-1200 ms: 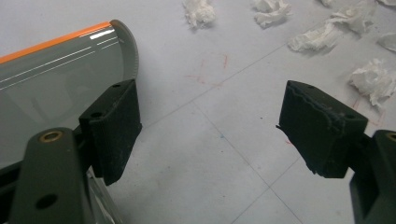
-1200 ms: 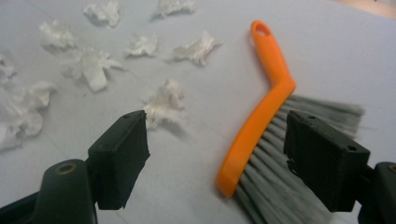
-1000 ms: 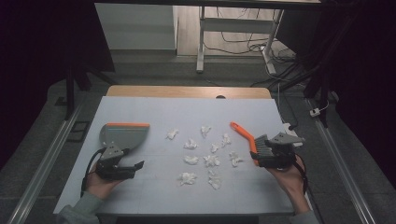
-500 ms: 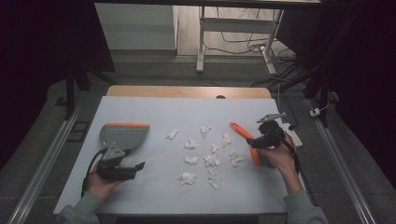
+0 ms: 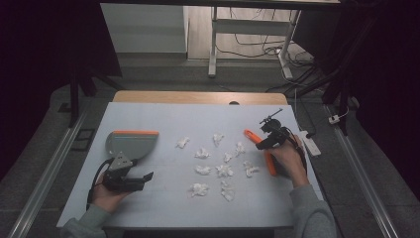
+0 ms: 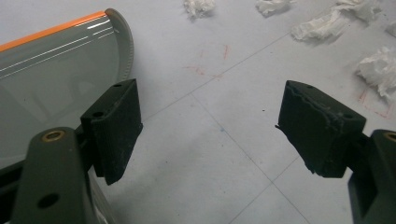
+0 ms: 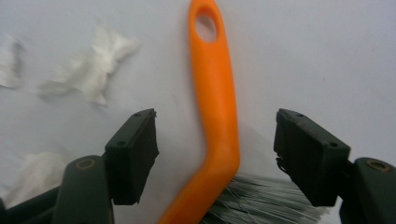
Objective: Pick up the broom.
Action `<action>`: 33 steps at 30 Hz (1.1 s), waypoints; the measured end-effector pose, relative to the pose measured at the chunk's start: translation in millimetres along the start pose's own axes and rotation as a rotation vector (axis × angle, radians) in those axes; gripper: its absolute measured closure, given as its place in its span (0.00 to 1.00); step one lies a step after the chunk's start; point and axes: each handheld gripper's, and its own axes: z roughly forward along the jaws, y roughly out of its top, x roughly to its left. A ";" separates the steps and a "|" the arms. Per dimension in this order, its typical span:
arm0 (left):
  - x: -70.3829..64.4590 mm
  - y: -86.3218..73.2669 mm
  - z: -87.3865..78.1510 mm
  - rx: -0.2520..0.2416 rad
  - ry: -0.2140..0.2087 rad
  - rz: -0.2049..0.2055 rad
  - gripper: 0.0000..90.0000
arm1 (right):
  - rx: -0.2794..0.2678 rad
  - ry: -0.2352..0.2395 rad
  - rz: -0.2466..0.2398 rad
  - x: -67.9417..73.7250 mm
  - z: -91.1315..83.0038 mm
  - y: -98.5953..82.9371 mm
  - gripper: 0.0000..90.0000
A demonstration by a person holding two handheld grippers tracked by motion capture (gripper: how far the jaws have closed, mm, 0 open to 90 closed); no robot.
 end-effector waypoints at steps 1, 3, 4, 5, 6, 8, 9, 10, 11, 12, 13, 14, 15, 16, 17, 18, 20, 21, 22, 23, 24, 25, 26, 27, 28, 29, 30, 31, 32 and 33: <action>0.0 0.0 0.0 0.000 0.000 0.000 0.25 | 0.006 0.005 0.004 -0.8 1.1 -0.4 0.36; 0.2 -0.2 0.0 0.000 0.001 -0.001 0.25 | 0.013 0.014 0.017 -5.1 3.0 -1.7 0.39; 0.2 -0.3 0.1 0.001 0.003 -0.001 0.25 | 0.018 0.020 0.024 -6.3 3.3 -2.0 0.41; 0.3 -0.3 0.4 0.003 0.004 -0.001 0.25 | 0.018 0.020 0.024 -6.3 3.3 -2.0 0.41; 0.2 -0.5 0.7 0.005 0.005 -0.001 0.25 | 0.020 0.026 0.029 -7.9 3.8 -2.4 0.43; 0.0 -0.7 0.7 0.006 0.004 0.000 0.25 | 0.036 0.037 0.041 -10.1 5.2 -2.1 0.50; -0.1 -0.8 0.6 0.006 0.004 0.000 0.25 | 0.043 0.039 0.040 -10.0 5.9 -1.5 0.52; -0.3 -0.8 0.5 0.005 0.005 0.000 0.25 | 0.051 0.032 0.038 -9.6 7.0 -1.0 0.53; 0.0 -0.9 0.2 0.005 0.005 0.000 0.25 | 0.060 0.034 0.041 -8.4 8.3 -0.3 0.54; 0.0 -0.9 0.2 0.005 0.005 0.000 0.25 | 0.071 0.034 0.034 -7.2 9.8 0.0 0.56; 0.0 -1.1 0.2 0.005 0.006 -0.002 0.25 | 0.081 0.028 0.025 -5.9 11.3 0.3 0.58; 0.0 -1.4 0.2 0.006 0.006 -0.004 0.25 | 0.081 0.028 0.025 -5.9 11.3 0.3 0.58; 0.0 -1.8 0.0 0.006 0.006 -0.005 0.25 | 0.094 0.039 0.026 -5.5 12.8 0.5 0.67; 0.0 -1.9 -0.1 0.005 0.005 -0.005 0.25 | 0.094 0.039 0.026 -5.5 12.8 0.5 0.67; -0.2 -2.1 -0.4 0.005 0.006 -0.003 0.26 | 0.089 0.045 0.037 -6.9 12.4 -0.4 0.76; -0.2 -2.1 -0.5 0.005 0.006 -0.003 0.26 | 0.085 0.050 0.041 -7.5 12.4 -0.9 0.76; -0.3 -2.2 -0.9 0.003 0.005 -0.003 0.26 | 0.076 0.057 0.038 -8.8 12.1 -2.2 0.77; -0.7 -2.5 -1.6 0.001 0.006 -0.001 0.26 | 0.070 0.053 0.031 -8.3 12.0 -2.8 0.77; -0.7 -2.5 -1.6 0.001 0.006 -0.001 0.26 | 0.065 0.051 0.025 -7.3 11.8 -3.3 0.77; -0.8 -2.6 -2.2 0.000 0.006 0.000 0.26 | 0.063 0.050 0.019 -7.1 11.4 -3.7 0.77; -1.0 -3.0 -2.5 -0.002 0.008 -0.003 0.26 | 0.061 0.056 0.019 -7.8 10.9 -4.3 0.77; -1.0 -3.0 -2.5 -0.002 0.008 -0.003 0.26 | 0.057 0.058 0.019 -8.2 10.1 -4.6 0.78; -1.2 -3.0 -2.5 -0.001 0.007 -0.003 0.26 | 0.046 0.062 0.017 -9.1 7.9 -5.4 0.78; -1.8 -3.0 -3.1 -0.003 0.009 0.001 0.26 | 0.028 0.071 0.021 -10.6 3.3 -6.4 0.78; -2.1 -3.0 -3.4 -0.005 0.010 0.003 0.26 | 0.011 0.072 0.022 -11.8 -0.1 -7.3 0.78; -2.3 -3.0 -3.9 -0.009 0.010 0.004 0.26 | -0.010 0.075 0.029 -13.3 -5.9 -8.4 0.78; -2.3 -3.0 -4.1 -0.011 0.010 0.005 0.26 | -0.036 0.078 0.037 -15.3 -12.0 -9.8 0.78; -2.0 -3.0 -4.3 -0.014 0.010 0.004 0.26 | -0.063 0.086 0.046 -17.2 -18.3 -11.4 0.78; -1.7 -2.9 -4.5 -0.015 0.011 0.002 0.26 | -0.063 0.086 0.046 -17.2 -18.3 -11.4 0.78; -1.5 -2.8 -4.6 -0.016 0.012 0.000 0.27 | -0.117 0.100 0.069 -18.6 -30.9 -14.9 0.78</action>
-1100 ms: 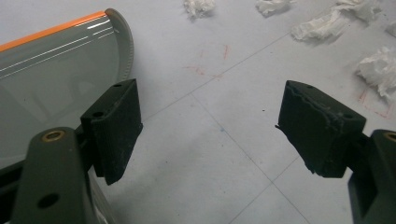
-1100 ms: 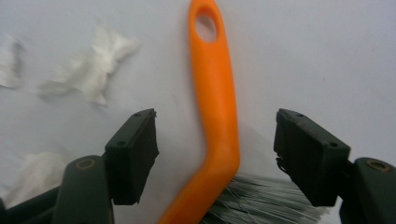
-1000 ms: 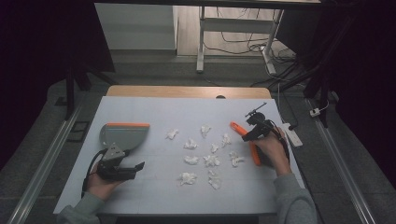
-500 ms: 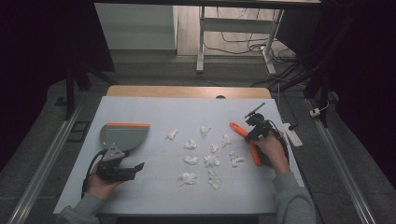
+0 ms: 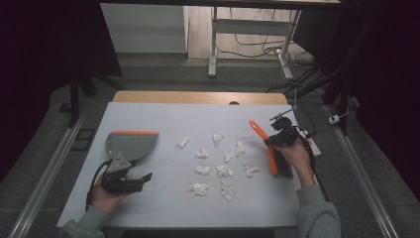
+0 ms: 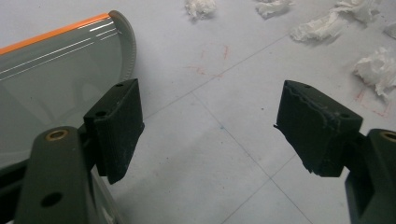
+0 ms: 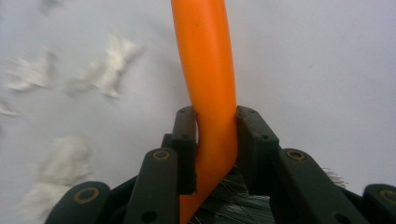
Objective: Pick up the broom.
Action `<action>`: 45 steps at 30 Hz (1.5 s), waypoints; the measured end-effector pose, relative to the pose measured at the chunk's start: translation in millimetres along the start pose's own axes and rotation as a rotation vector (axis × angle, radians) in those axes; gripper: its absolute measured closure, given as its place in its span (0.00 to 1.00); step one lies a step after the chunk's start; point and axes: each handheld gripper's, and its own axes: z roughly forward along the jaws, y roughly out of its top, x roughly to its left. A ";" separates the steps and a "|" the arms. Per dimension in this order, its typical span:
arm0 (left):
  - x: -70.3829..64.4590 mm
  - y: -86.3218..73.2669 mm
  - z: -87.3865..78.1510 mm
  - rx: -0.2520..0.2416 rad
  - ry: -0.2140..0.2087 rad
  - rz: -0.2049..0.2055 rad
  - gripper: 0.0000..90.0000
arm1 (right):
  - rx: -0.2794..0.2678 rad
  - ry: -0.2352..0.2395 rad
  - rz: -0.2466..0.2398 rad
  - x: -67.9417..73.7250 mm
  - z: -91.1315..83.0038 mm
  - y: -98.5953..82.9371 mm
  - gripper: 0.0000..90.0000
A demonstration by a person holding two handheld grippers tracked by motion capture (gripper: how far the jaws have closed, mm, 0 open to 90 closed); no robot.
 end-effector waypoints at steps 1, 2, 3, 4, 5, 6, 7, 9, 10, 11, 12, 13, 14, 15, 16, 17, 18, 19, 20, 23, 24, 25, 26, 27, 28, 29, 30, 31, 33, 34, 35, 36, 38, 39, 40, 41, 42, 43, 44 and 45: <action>-0.1 0.3 -0.6 -0.004 0.003 0.001 0.26 | -0.026 0.009 0.009 -0.1 -6.0 -0.9 0.78; -0.1 0.3 -0.6 -0.004 0.003 0.001 0.27 | -0.048 0.015 0.015 -0.3 -11.5 -1.9 0.78; -0.3 0.5 -1.1 -0.007 0.004 0.003 0.27 | -0.071 0.022 0.021 -0.3 -16.5 -2.9 0.78; -0.6 0.9 -1.7 -0.012 0.005 0.004 0.27 | -0.094 0.024 0.029 -0.3 -21.3 -3.8 0.78; -0.9 1.4 -2.4 -0.015 0.006 0.005 0.27 | -0.119 0.028 0.039 0.1 -25.8 -4.7 0.78; -1.1 2.1 -3.1 -0.018 0.007 0.008 0.27 | -0.138 0.039 0.046 0.0 -30.2 -5.2 0.78; -1.7 3.0 -3.9 -0.022 0.010 0.010 0.27 | -0.138 0.039 0.046 0.0 -30.2 -5.2 0.78; -3.3 5.8 -6.1 -0.033 0.021 0.020 0.27 | -0.177 0.052 0.058 2.1 -38.7 -6.4 0.78; -4.0 7.6 -7.3 -0.041 0.023 0.022 0.27 | -0.215 0.076 0.066 8.4 -48.8 -8.0 0.78; -4.4 9.3 -8.2 -0.048 0.023 0.024 0.27 | -0.228 0.084 0.071 11.3 -52.3 -8.3 0.78; -5.3 11.8 -9.1 -0.053 0.020 0.027 0.27 | -0.228 0.084 0.071 11.3 -52.3 -8.3 0.78; -6.6 15.0 -9.8 -0.059 0.019 0.036 0.27 | -0.271 0.108 0.077 19.0 -61.1 -8.3 0.78; -7.5 16.8 -9.7 -0.063 0.017 0.038 0.27 | -0.284 0.112 0.078 21.7 -63.7 -8.1 0.78; -9.2 19.6 -9.4 -0.064 0.014 0.043 0.27 | -0.284 0.112 0.078 21.7 -63.7 -8.1 0.78; -10.5 21.5 -8.9 -0.065 0.012 0.047 0.27 | -0.310 0.113 0.076 29.1 -70.5 -6.8 0.78; -11.6 23.1 -8.3 -0.065 0.008 0.050 0.27 | -0.310 0.113 0.076 29.1 -70.5 -6.8 0.78; -12.7 24.6 -7.6 -0.063 0.005 0.051 0.27 | -0.322 0.110 0.076 31.7 -73.0 -6.3 0.78; -13.5 26.1 -6.9 -0.064 0.002 0.052 0.27 | -0.333 0.114 0.079 34.0 -74.9 -5.8 0.78; -14.4 27.5 -6.2 -0.064 -0.001 0.052 0.27 | -0.347 0.121 0.083 35.5 -76.0 -5.5 0.78; -16.6 32.2 -3.9 -0.067 -0.014 0.053 0.27 | -0.375 0.150 0.098 40.0 -77.3 -3.7 0.78; -17.7 34.2 -2.9 -0.070 -0.018 0.053 0.27 | -0.376 0.167 0.095 42.2 -77.0 -2.2 0.78; -19.1 36.3 -1.9 -0.079 -0.024 0.054 0.27 | -0.388 0.194 0.087 49.2 -75.7 1.3 0.78; -20.1 37.3 -1.5 -0.086 -0.028 0.053 0.27 | -0.388 0.194 0.087 49.2 -75.7 1.3 0.78; -21.4 39.3 -0.7 -0.095 -0.037 0.049 0.28 | -0.393 0.202 0.084 51.8 -75.4 2.6 0.78; -22.4 40.5 0.1 -0.097 -0.044 0.046 0.28 | -0.411 0.220 0.074 59.1 -74.4 6.3 0.78; -24.1 42.3 1.2 -0.098 -0.051 0.045 0.28 | -0.411 0.220 0.074 59.1 -74.4 6.3 0.78; -26.8 44.6 2.8 -0.098 -0.054 0.051 0.28 | -0.432 0.238 0.077 66.2 -72.7 10.2 0.78; -28.6 46.0 3.8 -0.098 -0.055 0.056 0.28 | -0.441 0.248 0.083 68.4 -71.6 11.3 0.78; -33.9 50.8 7.2 -0.099 -0.069 0.065 0.28 | -0.450 0.260 0.090 71.0 -69.8 12.7 0.78; -36.4 53.1 8.7 -0.100 -0.074 0.068 0.28 | -0.451 0.272 0.098 74.4 -66.8 14.7 0.78; -38.8 55.5 10.2 -0.101 -0.080 0.070 0.28 | -0.442 0.290 0.100 80.0 -60.3 17.5 0.78; -40.5 57.4 11.2 -0.104 -0.084 0.072 0.28 | -0.442 0.290 0.100 80.0 -60.3 17.5 0.78; -46.4 62.5 13.8 -0.121 -0.097 0.077 0.29 | -0.452 0.295 0.116 88.9 -51.4 20.3 0.78; -48.4 64.3 14.7 -0.123 -0.102 0.079 0.29 | -0.452 0.295 0.116 88.9 -51.4 20.3 0.78; -52.0 67.4 16.5 -0.127 -0.111 0.082 0.29 | -0.461 0.297 0.124 91.1 -49.9 20.7 0.78; -54.9 70.0 18.1 -0.130 -0.119 0.087 0.29 | -0.478 0.302 0.141 94.4 -47.3 21.4 0.78; -57.3 72.0 19.5 -0.130 -0.126 0.089 0.29 | -0.486 0.305 0.149 97.1 -45.6 22.1 0.78; -61.4 75.5 22.0 -0.132 -0.134 0.096 0.29 | -0.495 0.304 0.152 99.3 -44.3 22.6 0.78; -64.7 78.2 24.0 -0.133 -0.140 0.102 0.29 | -0.503 0.298 0.159 103.3 -42.0 23.6 0.78; -68.0 80.7 26.3 -0.134 -0.147 0.107 0.29 | -0.505 0.298 0.157 109.1 -37.8 25.8 0.78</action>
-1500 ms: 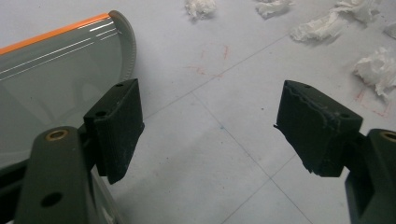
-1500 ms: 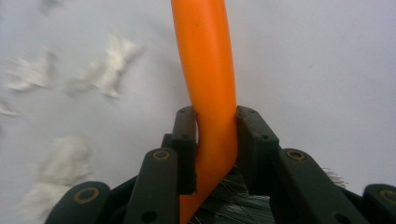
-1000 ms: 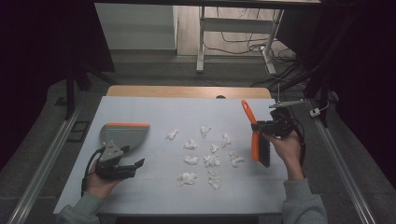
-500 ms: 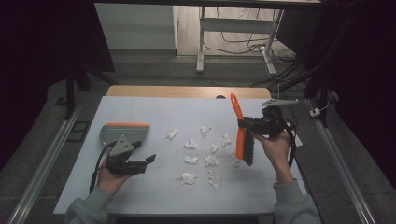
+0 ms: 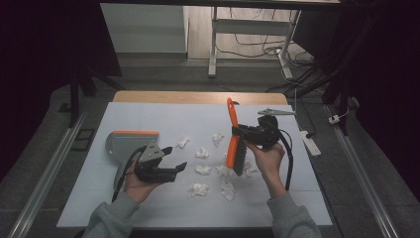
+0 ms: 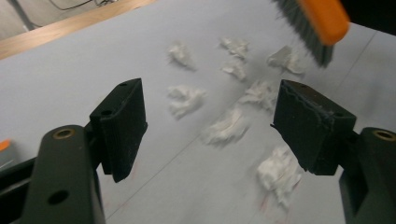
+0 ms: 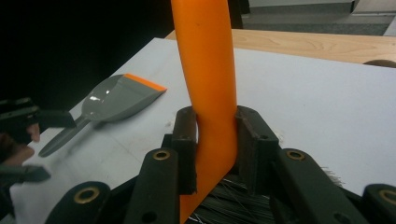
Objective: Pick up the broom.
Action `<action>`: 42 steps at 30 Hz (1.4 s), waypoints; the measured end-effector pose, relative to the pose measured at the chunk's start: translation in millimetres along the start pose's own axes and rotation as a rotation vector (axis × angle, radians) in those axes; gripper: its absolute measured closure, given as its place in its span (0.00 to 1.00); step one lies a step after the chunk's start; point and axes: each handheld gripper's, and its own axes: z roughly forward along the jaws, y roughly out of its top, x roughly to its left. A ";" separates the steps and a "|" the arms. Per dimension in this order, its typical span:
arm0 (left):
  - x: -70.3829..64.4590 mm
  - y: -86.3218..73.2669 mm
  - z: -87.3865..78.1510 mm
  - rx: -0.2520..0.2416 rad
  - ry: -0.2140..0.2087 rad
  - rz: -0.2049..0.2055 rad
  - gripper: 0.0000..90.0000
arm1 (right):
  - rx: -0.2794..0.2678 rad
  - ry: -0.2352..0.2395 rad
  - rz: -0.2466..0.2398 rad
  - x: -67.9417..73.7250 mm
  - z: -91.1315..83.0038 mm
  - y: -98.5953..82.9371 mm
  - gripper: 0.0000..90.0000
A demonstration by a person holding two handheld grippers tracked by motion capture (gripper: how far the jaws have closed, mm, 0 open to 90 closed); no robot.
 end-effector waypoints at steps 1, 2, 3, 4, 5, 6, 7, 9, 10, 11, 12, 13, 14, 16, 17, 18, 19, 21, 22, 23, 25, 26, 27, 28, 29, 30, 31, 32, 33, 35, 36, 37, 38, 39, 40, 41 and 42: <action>-2.5 2.4 2.8 0.002 -0.009 0.005 0.29 | 0.000 0.000 0.000 0.0 0.0 0.0 0.78; -4.4 3.9 4.8 0.002 -0.015 0.007 0.29 | -0.007 0.005 0.006 2.8 4.9 -1.7 0.78; -6.7 5.8 7.4 0.003 -0.021 0.010 0.29 | -0.014 0.010 0.011 4.1 7.4 -2.7 0.78; -8.8 7.3 9.6 0.001 -0.032 0.012 0.29 | -0.014 0.010 0.011 4.1 7.4 -2.7 0.78; -11.3 8.9 12.3 -0.001 -0.043 0.012 0.30 | -0.022 0.014 0.017 5.5 9.4 -3.8 0.78; -13.0 10.1 14.2 -0.001 -0.051 0.012 0.30 | -0.050 0.011 0.027 9.3 13.3 -6.4 0.78; -14.2 10.9 15.7 -0.002 -0.055 0.013 0.30 | -0.050 0.011 0.027 9.3 13.3 -6.4 0.78; -16.8 13.0 20.4 -0.002 -0.066 0.013 0.30 | -0.075 0.021 0.052 15.4 18.7 -10.6 0.78; -17.6 13.6 22.0 -0.003 -0.071 0.010 0.30 | -0.083 0.026 0.054 17.0 20.3 -11.5 0.78; -18.7 14.3 24.2 -0.006 -0.076 0.008 0.30 | -0.095 0.030 0.061 19.5 22.2 -12.6 0.78; -20.3 14.9 27.3 -0.010 -0.084 0.006 0.30 | -0.109 0.038 0.066 22.3 24.6 -13.7 0.78; -21.3 15.2 29.1 -0.011 -0.090 0.005 0.30 | -0.115 0.043 0.070 24.0 26.0 -14.2 0.78; -23.0 15.4 31.4 -0.013 -0.100 0.004 0.30 | -0.124 0.047 0.074 26.4 27.7 -15.0 0.78; -27.0 15.1 35.3 -0.015 -0.100 0.014 0.30 | -0.147 0.055 0.082 31.0 30.6 -17.1 0.78; -28.7 14.7 37.6 -0.014 -0.099 0.018 0.30 | -0.147 0.055 0.082 31.0 30.6 -17.1 0.78; -29.7 13.9 39.5 -0.017 -0.096 0.017 0.30 | -0.159 0.060 0.088 33.7 32.5 -18.6 0.78; -30.1 12.7 41.2 -0.018 -0.093 0.016 0.30 | -0.178 0.065 0.102 37.6 34.8 -21.3 0.78; -31.1 9.5 44.8 -0.024 -0.087 0.007 0.31 | -0.191 0.074 0.115 40.6 37.1 -24.0 0.78; -32.0 6.7 47.4 -0.029 -0.085 0.010 0.33 | -0.192 0.080 0.120 42.0 38.1 -25.1 0.78; -32.0 6.7 47.4 -0.029 -0.085 0.010 0.34 | -0.197 0.084 0.124 43.0 39.1 -25.8 0.78; -33.0 3.9 50.4 -0.039 -0.073 0.011 0.37 | -0.207 0.090 0.128 45.9 40.7 -27.7 0.78; -33.0 3.2 51.3 -0.041 -0.076 0.008 0.39 | -0.213 0.088 0.129 46.8 41.2 -28.2 0.78; -33.6 1.1 54.4 -0.046 -0.076 0.001 0.41 | -0.224 0.082 0.128 47.5 41.5 -29.1 0.78; -33.6 1.1 54.4 -0.046 -0.076 0.001 0.43 | -0.234 0.081 0.135 47.8 41.5 -29.9 0.78; -34.2 0.1 56.2 -0.045 -0.074 0.001 0.44 | -0.241 0.088 0.145 47.7 41.7 -30.6 0.78; -35.2 -0.7 58.4 -0.041 -0.063 0.004 0.45 | -0.248 0.095 0.162 47.4 41.8 -31.5 0.78; -36.4 -1.6 60.2 -0.045 -0.052 0.009 0.48 | -0.254 0.099 0.172 47.3 41.8 -32.4 0.78; -37.1 -2.0 60.6 -0.054 -0.047 0.010 0.49 | -0.261 0.102 0.183 47.0 42.0 -33.6 0.78; -37.6 -2.1 60.5 -0.062 -0.040 0.014 0.51 | -0.264 0.106 0.190 46.8 42.4 -34.5 0.78; -37.8 -2.2 60.2 -0.068 -0.031 0.018 0.56 | -0.268 0.108 0.200 47.1 43.0 -36.4 0.78; -37.1 -2.1 60.4 -0.077 -0.019 0.016 0.58 | -0.271 0.108 0.203 47.5 43.4 -37.1 0.78; -36.4 -2.1 60.8 -0.076 -0.016 0.014 0.60 | -0.273 0.109 0.206 47.9 44.0 -37.8 0.78; -36.4 -2.1 60.8 -0.076 -0.016 0.014 0.63 | -0.276 0.110 0.212 48.3 44.5 -38.6 0.78; -35.6 -2.4 61.9 -0.075 -0.014 0.011 0.66 | -0.278 0.112 0.214 48.8 45.0 -39.2 0.78; -35.6 -2.4 61.9 -0.075 -0.014 0.011 0.68 | -0.276 0.111 0.212 49.3 45.5 -39.5 0.78; -35.7 -2.4 62.3 -0.074 -0.010 0.012 0.72 | -0.280 0.106 0.212 49.9 45.6 -40.0 0.78; -35.3 -2.4 62.6 -0.076 0.009 0.016 0.74 | -0.285 0.105 0.213 50.1 45.7 -40.5 0.78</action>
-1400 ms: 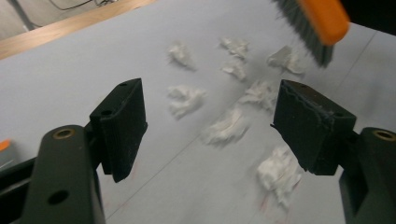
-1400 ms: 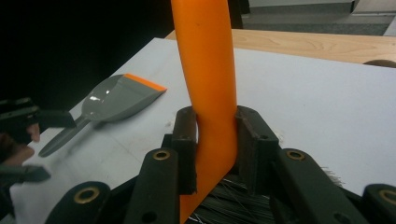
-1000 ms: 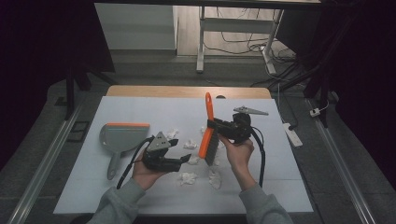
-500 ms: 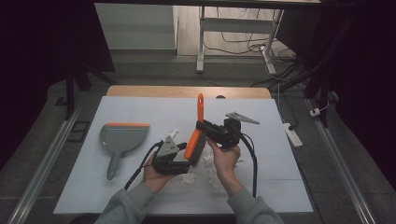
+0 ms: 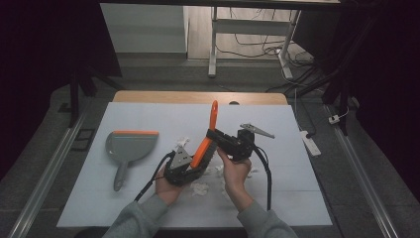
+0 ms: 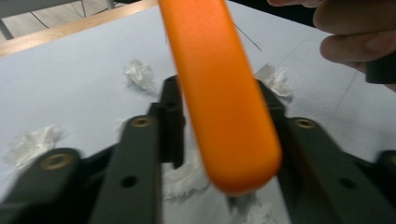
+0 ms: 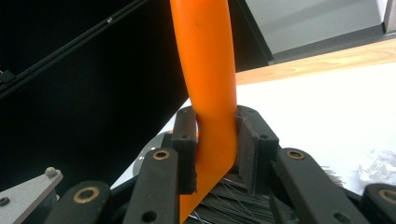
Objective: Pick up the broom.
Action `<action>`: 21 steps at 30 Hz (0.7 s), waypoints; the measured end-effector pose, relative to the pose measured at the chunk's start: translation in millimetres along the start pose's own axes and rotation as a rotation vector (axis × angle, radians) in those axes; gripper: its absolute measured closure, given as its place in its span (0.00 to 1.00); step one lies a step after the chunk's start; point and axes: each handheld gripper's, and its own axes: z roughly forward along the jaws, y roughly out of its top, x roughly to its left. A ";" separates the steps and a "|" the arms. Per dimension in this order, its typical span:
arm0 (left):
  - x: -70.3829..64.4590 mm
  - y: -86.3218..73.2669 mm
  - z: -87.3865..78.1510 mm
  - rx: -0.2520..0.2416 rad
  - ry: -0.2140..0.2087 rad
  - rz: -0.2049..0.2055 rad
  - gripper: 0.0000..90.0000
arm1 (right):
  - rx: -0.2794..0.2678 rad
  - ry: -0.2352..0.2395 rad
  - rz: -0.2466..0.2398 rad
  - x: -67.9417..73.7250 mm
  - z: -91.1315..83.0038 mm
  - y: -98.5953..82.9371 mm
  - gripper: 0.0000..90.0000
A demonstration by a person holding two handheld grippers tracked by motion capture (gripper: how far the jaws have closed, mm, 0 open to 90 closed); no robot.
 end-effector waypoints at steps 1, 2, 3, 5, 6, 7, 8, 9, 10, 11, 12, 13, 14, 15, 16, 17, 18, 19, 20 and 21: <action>1.4 0.1 -0.1 -0.001 0.000 -0.007 0.75 | -0.005 0.001 0.004 -0.1 -0.2 -0.6 0.78; 3.3 0.4 -0.4 0.002 0.000 -0.016 0.77 | -0.010 0.002 0.009 -0.2 -0.5 -1.2 0.78; 5.3 0.4 -0.6 0.006 0.004 -0.027 0.79 | -0.016 0.001 0.013 -0.4 -0.9 -1.7 0.78; 11.2 0.3 -1.5 0.010 -0.003 -0.058 0.85 | -0.031 0.006 0.018 -0.4 -1.9 -2.4 0.78; 14.0 0.5 -2.2 0.011 -0.005 -0.062 0.85 | -0.031 0.003 0.016 -0.1 -2.2 -2.4 0.78; 15.5 0.6 -2.9 0.011 0.000 -0.060 0.86 | -0.036 0.006 0.016 0.5 -2.1 -2.6 0.78; 16.2 0.6 -3.9 0.010 0.002 -0.057 0.86 | -0.038 0.008 0.015 1.1 -2.0 -2.6 0.78; 16.5 0.8 -4.4 0.011 0.005 -0.052 0.86 | -0.038 0.013 0.017 1.2 -1.8 -2.6 0.78; 17.0 0.9 -4.5 0.014 0.001 -0.051 0.86 | -0.039 0.016 0.017 1.3 -1.7 -2.7 0.78; 17.0 0.9 -4.5 0.014 0.001 -0.051 0.86 | -0.037 0.017 0.016 1.3 -1.6 -2.6 0.78; 18.0 0.9 -4.6 0.018 -0.003 -0.054 0.86 | -0.037 0.017 0.016 1.3 -1.6 -2.6 0.78; 20.9 1.0 -5.5 0.025 -0.012 -0.055 0.87 | -0.030 0.022 0.018 -0.2 -1.1 -2.6 0.78; 20.9 1.0 -5.5 0.025 -0.012 -0.055 0.87 | -0.026 0.025 0.021 -1.0 -0.7 -2.7 0.78; 22.1 1.2 -6.3 0.029 -0.014 -0.053 0.87 | -0.022 0.028 0.021 -1.6 -0.3 -2.7 0.77; 24.8 1.6 -8.1 0.035 -0.029 -0.053 0.87 | -0.019 0.027 0.014 -1.7 0.0 -2.8 0.77; 26.2 2.0 -8.6 0.039 -0.039 -0.057 0.87 | -0.016 0.024 0.004 -1.3 0.2 -2.8 0.76; 27.2 2.3 -9.3 0.041 -0.038 -0.058 0.87 | -0.013 0.015 -0.011 -0.6 0.6 -2.7 0.75; 28.8 2.7 -10.4 0.048 -0.042 -0.055 0.87 | -0.008 0.005 -0.030 0.2 0.8 -2.4 0.73; 31.2 3.3 -11.6 0.055 -0.046 -0.060 0.87 | -0.005 -0.005 -0.052 1.0 0.7 -1.6 0.71; 34.6 3.8 -13.0 0.065 -0.051 -0.066 0.87 | -0.006 -0.012 -0.075 2.1 -0.4 -0.6 0.65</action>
